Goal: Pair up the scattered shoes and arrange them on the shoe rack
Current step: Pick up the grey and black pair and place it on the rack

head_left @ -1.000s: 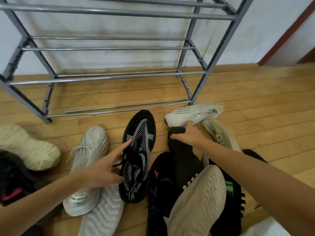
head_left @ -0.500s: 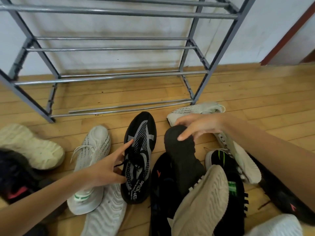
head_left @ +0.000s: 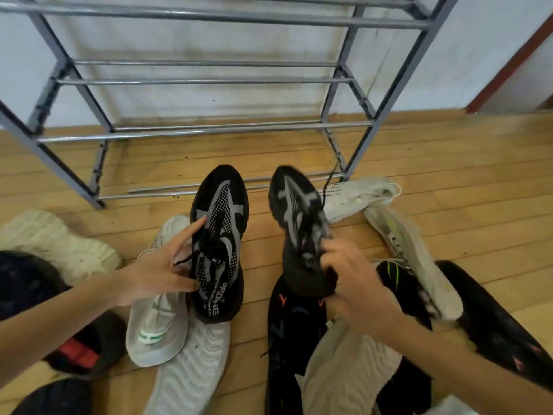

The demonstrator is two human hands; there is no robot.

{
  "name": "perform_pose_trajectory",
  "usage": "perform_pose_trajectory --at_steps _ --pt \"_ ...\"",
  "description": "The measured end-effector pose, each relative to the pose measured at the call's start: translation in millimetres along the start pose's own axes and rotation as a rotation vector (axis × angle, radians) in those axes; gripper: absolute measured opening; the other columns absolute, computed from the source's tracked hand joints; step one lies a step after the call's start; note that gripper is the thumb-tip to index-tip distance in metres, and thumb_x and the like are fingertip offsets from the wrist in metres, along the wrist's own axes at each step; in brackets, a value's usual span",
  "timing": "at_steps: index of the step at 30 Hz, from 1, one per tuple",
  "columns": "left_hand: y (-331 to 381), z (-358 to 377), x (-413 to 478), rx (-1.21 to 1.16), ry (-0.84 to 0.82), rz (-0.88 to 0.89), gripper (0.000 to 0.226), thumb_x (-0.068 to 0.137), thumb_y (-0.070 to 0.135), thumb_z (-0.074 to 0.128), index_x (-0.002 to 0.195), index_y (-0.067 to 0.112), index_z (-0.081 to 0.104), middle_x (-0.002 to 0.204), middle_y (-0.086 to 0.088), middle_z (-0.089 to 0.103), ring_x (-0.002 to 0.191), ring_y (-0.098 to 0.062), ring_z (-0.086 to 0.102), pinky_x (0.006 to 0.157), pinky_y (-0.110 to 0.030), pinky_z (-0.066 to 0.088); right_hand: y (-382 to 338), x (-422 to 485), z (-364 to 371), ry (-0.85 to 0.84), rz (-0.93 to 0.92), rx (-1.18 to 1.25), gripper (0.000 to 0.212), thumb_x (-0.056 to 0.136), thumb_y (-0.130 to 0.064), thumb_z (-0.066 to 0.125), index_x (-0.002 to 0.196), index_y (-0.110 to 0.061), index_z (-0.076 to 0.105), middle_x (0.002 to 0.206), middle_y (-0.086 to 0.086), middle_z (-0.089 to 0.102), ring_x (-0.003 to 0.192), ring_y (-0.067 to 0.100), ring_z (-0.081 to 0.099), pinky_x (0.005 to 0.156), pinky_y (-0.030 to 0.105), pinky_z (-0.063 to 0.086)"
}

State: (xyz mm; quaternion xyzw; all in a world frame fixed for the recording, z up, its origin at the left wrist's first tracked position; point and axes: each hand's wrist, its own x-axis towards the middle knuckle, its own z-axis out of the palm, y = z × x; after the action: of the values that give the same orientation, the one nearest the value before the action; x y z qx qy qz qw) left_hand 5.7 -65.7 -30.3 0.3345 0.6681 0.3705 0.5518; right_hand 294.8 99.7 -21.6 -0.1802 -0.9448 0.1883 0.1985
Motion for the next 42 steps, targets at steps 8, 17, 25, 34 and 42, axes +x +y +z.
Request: perform_pose_trajectory --at_steps 8,17,25,34,42 --pt "-5.7 19.6 11.8 0.078 -0.021 -0.048 0.109 0.075 -0.020 0.062 0.145 0.047 0.012 0.132 0.018 0.036 0.103 0.016 0.041 0.069 -0.007 0.051 19.5 -12.3 42.9 -0.516 -0.006 -0.048 0.062 0.069 -0.044 0.069 0.121 -0.024 0.042 0.138 -0.006 0.034 0.130 0.009 0.029 0.108 0.023 0.033" --pt "5.1 18.3 31.1 0.144 -0.082 -0.245 0.113 0.076 -0.016 0.063 0.145 0.052 0.005 0.140 -0.006 0.035 0.109 -0.023 0.059 0.077 -0.039 0.060 46.8 55.8 51.3 -0.658 0.687 0.426 0.098 0.068 -0.046 0.071 0.146 -0.050 0.011 0.151 0.002 0.030 0.140 0.027 0.027 0.113 0.046 0.028" --pt "9.3 19.4 27.5 0.121 -0.074 -0.273 0.111 0.079 -0.018 0.058 0.145 0.050 0.001 0.147 -0.009 0.032 0.111 -0.023 0.056 0.088 -0.046 0.055 42.5 76.3 41.9 -0.638 0.737 0.740 0.091 0.074 0.008 0.072 0.146 -0.030 0.030 0.142 -0.002 0.041 0.124 0.016 0.044 0.093 0.025 0.047" --pt "65.9 21.3 -28.0 0.009 -0.044 -0.033 0.112 0.079 -0.018 0.056 0.143 0.056 0.002 0.155 -0.010 0.021 0.117 -0.019 0.050 0.079 -0.034 0.058 -16.1 82.3 -49.6 -0.300 0.602 0.869 0.088 0.076 0.014 0.067 0.142 -0.033 0.034 0.122 -0.008 0.054 0.100 0.004 0.057 0.071 0.013 0.054" --pt "55.4 1.8 -87.5 -0.017 0.015 -0.100 0.114 0.075 -0.016 0.060 0.144 0.054 0.002 0.155 -0.016 0.018 0.123 -0.028 0.049 0.088 -0.043 0.056 -68.6 96.4 -34.3 -0.434 0.679 0.905 0.084 0.073 0.017 0.067 0.136 -0.034 0.041 0.117 -0.002 0.059 0.104 0.011 0.060 0.082 0.029 0.058"
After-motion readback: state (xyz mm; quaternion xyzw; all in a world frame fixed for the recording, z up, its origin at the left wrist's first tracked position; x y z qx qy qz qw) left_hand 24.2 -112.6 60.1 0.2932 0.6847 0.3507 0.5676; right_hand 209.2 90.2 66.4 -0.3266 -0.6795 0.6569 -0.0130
